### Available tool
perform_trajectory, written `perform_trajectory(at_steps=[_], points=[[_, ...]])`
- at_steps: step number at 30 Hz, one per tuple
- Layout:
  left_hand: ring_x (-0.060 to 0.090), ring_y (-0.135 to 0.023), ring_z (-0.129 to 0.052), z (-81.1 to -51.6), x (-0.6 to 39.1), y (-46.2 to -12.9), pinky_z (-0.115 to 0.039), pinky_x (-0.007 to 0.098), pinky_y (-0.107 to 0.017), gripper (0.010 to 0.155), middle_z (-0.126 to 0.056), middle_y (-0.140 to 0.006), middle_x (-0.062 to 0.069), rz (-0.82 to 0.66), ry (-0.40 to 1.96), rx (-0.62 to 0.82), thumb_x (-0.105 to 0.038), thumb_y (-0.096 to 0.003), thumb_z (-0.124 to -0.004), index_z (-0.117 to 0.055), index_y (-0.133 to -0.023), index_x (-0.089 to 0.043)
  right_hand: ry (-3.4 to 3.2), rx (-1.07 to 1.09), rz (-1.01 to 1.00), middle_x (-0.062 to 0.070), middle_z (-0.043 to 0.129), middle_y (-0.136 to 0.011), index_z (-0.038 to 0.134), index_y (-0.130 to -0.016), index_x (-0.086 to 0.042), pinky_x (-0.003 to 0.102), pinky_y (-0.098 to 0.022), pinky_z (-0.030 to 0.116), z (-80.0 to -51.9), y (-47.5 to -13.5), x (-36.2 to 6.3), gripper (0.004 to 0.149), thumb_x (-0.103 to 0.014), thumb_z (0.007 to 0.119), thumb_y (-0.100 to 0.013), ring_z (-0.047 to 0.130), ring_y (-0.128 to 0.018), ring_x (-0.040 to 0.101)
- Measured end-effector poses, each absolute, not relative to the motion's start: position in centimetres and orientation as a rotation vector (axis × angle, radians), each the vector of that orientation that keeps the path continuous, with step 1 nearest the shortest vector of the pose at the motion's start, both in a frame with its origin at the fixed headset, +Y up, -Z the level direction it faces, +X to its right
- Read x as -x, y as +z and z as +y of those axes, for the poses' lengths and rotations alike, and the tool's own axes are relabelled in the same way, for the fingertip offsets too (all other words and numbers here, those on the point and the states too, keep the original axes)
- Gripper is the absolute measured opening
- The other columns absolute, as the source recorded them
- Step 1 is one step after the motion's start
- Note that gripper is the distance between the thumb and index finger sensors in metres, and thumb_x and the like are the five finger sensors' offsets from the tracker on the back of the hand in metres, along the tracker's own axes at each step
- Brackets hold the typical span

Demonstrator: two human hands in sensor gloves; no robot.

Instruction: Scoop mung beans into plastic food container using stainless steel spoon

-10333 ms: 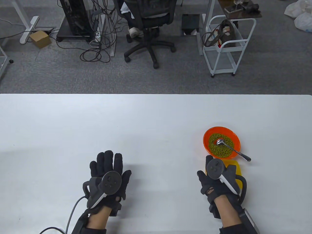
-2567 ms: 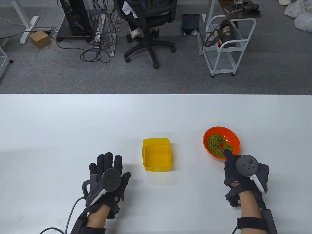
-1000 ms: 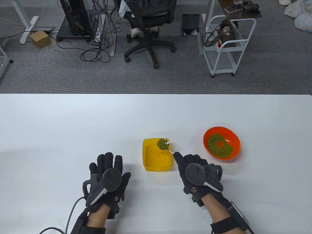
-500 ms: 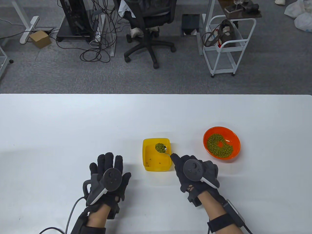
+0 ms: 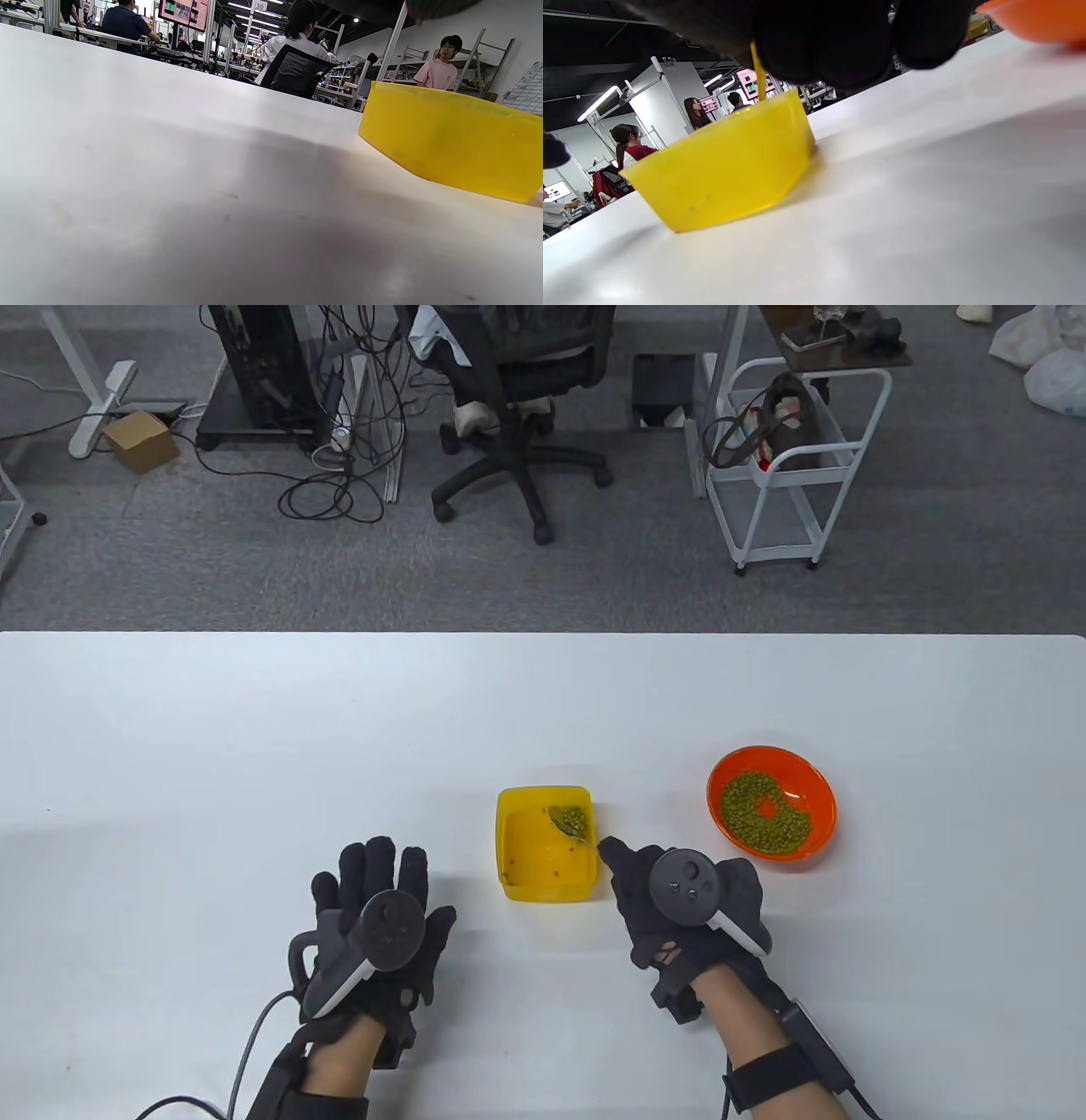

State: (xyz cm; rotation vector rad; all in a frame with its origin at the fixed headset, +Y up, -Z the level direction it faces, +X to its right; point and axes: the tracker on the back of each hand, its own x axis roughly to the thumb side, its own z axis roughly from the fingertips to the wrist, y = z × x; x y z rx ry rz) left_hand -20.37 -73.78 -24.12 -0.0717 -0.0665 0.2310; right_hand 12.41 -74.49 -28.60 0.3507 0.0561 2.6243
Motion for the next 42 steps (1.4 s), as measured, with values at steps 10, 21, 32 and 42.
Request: perform_trajectory(at_steps=[10,21,32,42], points=[[0.042,-0.103,-0.008,-73.8,20.4,-24.1,-0.008,0.069,-0.067,0.077,-0.006,-0.112,0.013,-0.067,0.231,0.072,-0.059,-0.0458,-0.061,-0.024,-0.107,-0.029,2.560,-0.349,0.075,-0.012,0.082,-0.072,0.067,-0.098,-0.025,0.051,-0.059,0.071,-74.5,-28.6,-12.6,0.046,-0.033,0.071,-0.053,0.086,-0.062,0.019],[0.042,-0.103,-0.007,-73.8,20.4,-24.1,-0.008,0.069,-0.067,0.077,-0.006,-0.113,0.010,-0.066,0.231,0.070,-0.059,-0.0459,-0.061,-0.024,-0.107,-0.029,2.525,-0.370,0.089,-0.012,0.082,-0.070,0.068,-0.097,-0.024,0.051,-0.058,0.072,-74.6,-28.6,-12.6,0.046,-0.033,0.072,-0.053,0.086,-0.060,0.019],[0.042,-0.103,-0.007,-73.8,20.5,-24.2,-0.008,0.069,-0.067,0.077,-0.006,-0.113,0.010,-0.060,0.233,0.058,-0.058,-0.0459,-0.061,-0.024,-0.107,-0.029,2.471,-0.372,0.049,-0.012,0.082,-0.069,0.067,-0.097,-0.024,0.051,-0.058,0.071,-73.8,-28.4,-13.4,0.046,-0.033,0.071,-0.053,0.086,-0.059,0.019],[0.042,-0.103,-0.008,-73.7,20.7,-24.2,-0.008,0.069,-0.067,0.077,-0.005,-0.112,0.010,-0.061,0.239,0.032,-0.058,-0.0459,-0.061,-0.024,-0.107,-0.029,2.389,-0.111,-0.183,-0.012,0.081,-0.070,0.066,-0.098,-0.024,0.052,-0.060,0.069,-71.4,-27.9,-20.5,0.047,-0.033,0.072,-0.052,0.085,-0.060,0.020]])
